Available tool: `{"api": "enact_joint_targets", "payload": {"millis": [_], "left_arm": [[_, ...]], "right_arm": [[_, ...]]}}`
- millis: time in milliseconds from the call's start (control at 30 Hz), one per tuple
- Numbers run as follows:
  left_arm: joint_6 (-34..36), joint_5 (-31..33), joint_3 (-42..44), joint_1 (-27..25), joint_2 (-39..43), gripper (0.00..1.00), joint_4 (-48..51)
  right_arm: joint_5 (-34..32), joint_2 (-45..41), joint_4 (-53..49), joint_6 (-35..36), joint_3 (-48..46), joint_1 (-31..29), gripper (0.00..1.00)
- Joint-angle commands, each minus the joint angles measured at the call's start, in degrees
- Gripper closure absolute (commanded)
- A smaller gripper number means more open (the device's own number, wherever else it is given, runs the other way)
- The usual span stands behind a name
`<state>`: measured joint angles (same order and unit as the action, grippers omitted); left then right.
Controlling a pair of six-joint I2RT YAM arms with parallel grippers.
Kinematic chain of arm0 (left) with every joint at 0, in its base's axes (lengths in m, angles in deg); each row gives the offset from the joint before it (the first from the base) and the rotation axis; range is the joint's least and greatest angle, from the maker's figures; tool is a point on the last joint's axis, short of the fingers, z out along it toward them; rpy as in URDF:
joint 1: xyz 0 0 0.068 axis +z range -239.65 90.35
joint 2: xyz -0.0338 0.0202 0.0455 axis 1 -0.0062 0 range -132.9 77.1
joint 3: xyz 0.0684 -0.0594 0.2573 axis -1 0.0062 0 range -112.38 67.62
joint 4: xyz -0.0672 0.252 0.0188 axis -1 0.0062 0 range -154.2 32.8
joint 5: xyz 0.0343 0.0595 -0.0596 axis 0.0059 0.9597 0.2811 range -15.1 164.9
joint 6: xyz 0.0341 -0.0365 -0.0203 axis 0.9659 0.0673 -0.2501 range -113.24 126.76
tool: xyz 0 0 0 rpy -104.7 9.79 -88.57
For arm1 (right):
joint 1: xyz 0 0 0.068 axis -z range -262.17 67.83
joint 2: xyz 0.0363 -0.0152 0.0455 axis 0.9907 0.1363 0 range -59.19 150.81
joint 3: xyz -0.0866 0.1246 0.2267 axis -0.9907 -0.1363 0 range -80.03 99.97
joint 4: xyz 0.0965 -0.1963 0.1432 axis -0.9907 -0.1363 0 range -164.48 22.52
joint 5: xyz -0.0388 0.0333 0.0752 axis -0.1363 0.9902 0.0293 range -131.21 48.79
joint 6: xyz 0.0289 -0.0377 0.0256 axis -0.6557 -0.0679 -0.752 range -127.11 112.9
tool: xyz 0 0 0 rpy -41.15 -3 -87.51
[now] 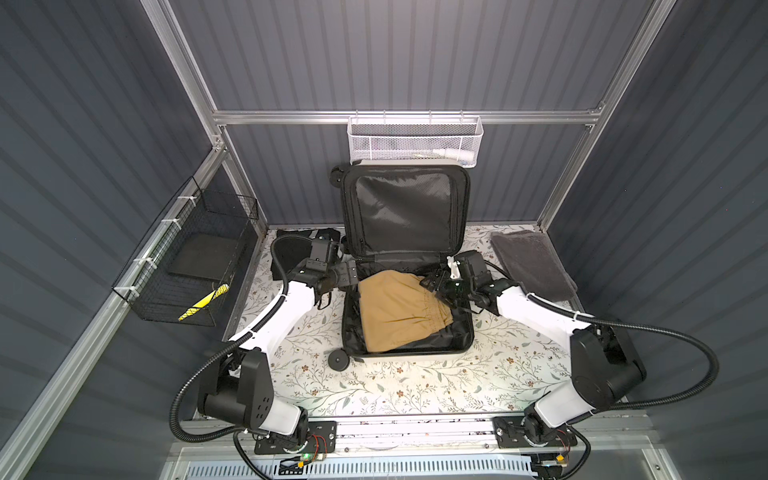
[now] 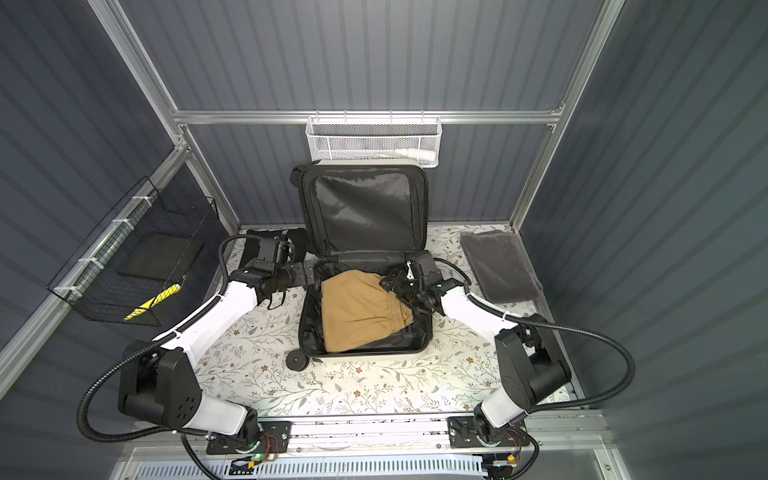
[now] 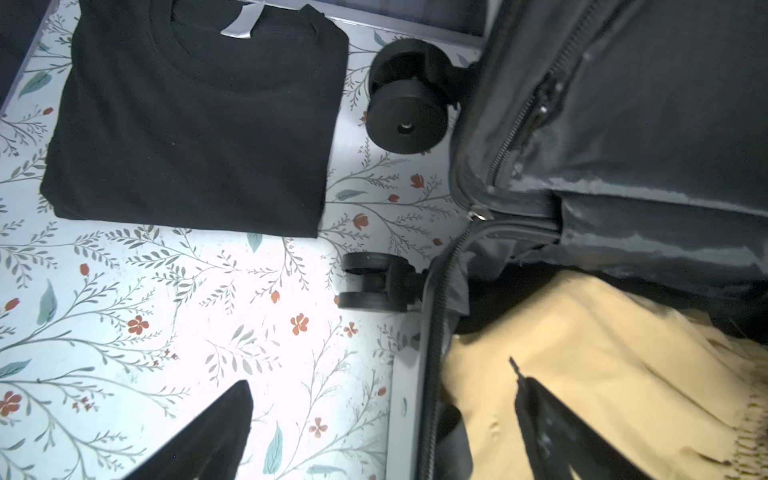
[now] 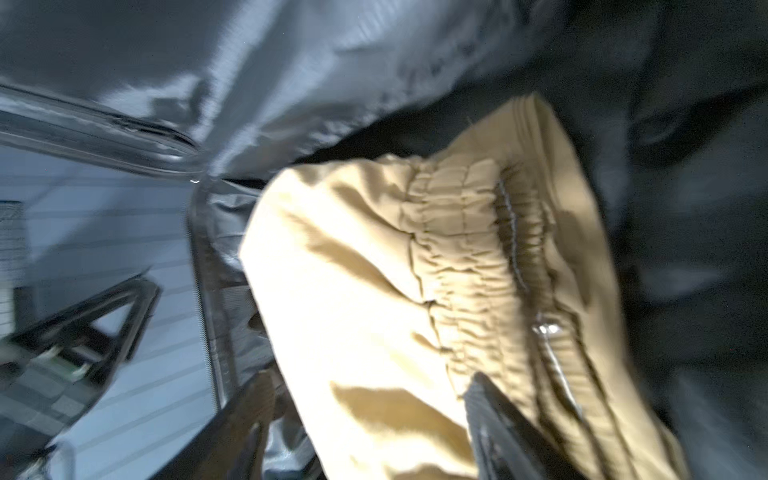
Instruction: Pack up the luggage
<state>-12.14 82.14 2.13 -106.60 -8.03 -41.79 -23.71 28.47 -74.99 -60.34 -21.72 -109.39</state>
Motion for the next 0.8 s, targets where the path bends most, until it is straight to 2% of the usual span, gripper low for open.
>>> {"api": "enact_joint_targets", "payload": {"millis": [0,267,367,500,767], "left_arm": [[3.0,-5.5,0.8,0.8,-1.5,0.00,-3.8],[4.7,-11.6,-0.5,1.2,-6.0,0.00,-6.4],[4.7,-12.6,-1.2,1.2,-7.5,0.00,-6.4],[4.3,-14.2,-1.3,1.2,-9.1,0.00,-6.9],[2.5,-17.5,-0.3,1.2,-10.4,0.00,-9.0]], "right_arm": [[-1.8,-3.7,-6.0,5.2,-0.2,2.0,0.22],[-10.8,-9.5,-17.3,13.3,1.0,5.8,0.19],[-13.5,-8.2,-19.9,15.9,1.3,6.4,0.16],[-13.4,-4.9,-20.1,17.3,0.9,7.0,0.14],[-14.6,0.8,-18.0,16.2,-0.2,7.7,0.15]]}}
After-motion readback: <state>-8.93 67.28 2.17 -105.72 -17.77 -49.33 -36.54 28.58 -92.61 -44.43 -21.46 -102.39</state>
